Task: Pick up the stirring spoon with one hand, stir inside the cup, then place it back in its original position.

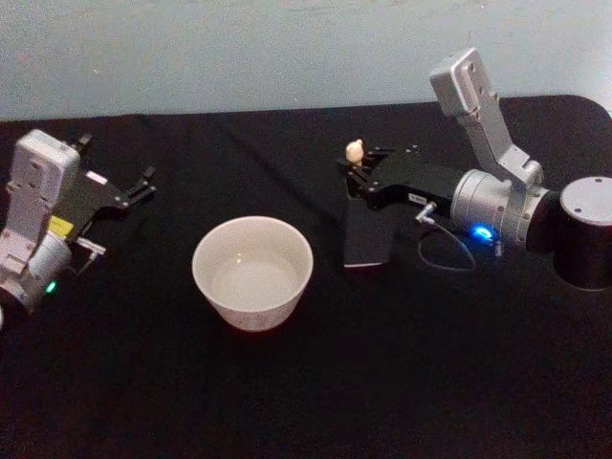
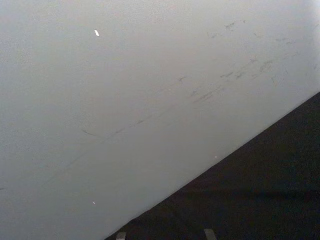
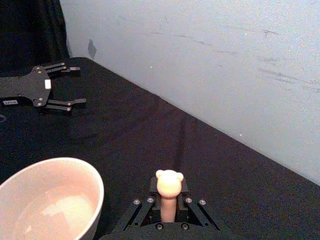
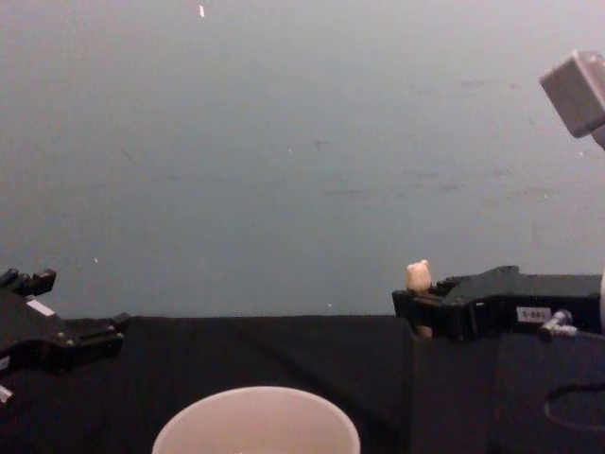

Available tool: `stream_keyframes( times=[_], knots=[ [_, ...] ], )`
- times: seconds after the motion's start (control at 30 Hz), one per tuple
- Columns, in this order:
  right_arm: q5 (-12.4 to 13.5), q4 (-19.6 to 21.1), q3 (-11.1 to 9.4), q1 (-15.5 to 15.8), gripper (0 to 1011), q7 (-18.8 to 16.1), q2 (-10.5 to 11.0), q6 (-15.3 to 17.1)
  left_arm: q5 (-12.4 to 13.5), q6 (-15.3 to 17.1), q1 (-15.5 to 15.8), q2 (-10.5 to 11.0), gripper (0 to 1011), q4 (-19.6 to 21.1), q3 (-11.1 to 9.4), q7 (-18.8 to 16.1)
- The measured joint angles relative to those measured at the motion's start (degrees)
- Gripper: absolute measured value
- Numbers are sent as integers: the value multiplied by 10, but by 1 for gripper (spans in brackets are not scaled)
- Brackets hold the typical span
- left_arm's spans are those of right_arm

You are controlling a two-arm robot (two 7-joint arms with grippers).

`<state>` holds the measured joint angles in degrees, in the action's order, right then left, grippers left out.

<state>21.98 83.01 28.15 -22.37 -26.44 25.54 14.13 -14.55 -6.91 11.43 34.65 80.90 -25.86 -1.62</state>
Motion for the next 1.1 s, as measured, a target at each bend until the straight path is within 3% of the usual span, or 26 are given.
stream_keyframes(
  times=[0.3, 1.1],
  knots=[
    [5, 16, -8, 9, 174, -1, 4, -6, 0, 0, 0, 0, 1001, 0, 0, 0],
    [47, 118, -68, 49, 174, 20, 24, -62, 0, 0, 0, 0, 1001, 0, 0, 0]
  ],
)
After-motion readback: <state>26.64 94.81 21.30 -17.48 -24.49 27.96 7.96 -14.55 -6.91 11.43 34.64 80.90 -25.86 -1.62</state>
